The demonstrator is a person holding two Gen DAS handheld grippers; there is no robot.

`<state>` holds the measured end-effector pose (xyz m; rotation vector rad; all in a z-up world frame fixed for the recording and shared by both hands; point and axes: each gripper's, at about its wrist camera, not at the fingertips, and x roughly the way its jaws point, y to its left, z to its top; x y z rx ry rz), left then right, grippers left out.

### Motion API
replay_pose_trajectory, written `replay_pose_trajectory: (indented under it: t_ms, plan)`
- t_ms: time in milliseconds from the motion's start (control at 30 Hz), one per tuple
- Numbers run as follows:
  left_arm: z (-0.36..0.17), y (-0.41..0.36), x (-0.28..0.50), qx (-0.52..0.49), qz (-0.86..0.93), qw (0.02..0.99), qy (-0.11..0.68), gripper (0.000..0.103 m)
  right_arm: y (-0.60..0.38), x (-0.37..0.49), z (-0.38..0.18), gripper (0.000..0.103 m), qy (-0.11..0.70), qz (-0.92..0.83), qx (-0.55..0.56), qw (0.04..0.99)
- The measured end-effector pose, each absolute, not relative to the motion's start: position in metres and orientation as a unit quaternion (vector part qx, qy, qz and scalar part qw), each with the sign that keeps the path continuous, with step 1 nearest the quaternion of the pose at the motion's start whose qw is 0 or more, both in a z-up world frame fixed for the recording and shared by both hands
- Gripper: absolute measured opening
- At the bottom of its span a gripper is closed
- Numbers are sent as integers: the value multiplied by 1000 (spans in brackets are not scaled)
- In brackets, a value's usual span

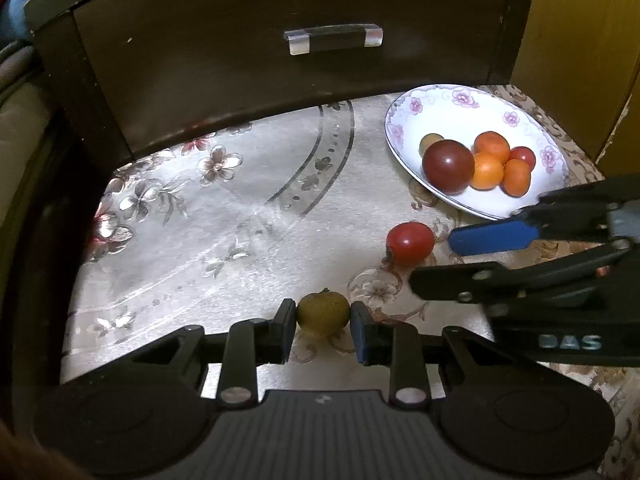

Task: Organize fruits
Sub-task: 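Grasp the small olive-brown fruit with the left gripper while the right gripper grasps a red tomato, then carry the olive-brown fruit and red tomato over the white plate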

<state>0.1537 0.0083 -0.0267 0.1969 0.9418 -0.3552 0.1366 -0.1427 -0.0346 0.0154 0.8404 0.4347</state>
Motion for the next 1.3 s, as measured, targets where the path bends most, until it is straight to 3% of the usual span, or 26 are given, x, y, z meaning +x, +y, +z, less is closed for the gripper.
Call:
replay_pose_trajectory:
  t_ms: [267,567,800,1300]
  plan:
    - [-32,21,157,83,-173,863,467,38,-129,154,-48,43,403,168,10,900]
    - [-34,22,159,77,-175,860,473,38,-115,164,-53,42,398,142,-16,906]
    - [-34,21,159,79,-180,857,476,38,-111,160,-54,27,405,122,-52,904]
    - [-19,5,142,75,-237,854,456,38,-141,88,-27,25,454,143,-74,877]
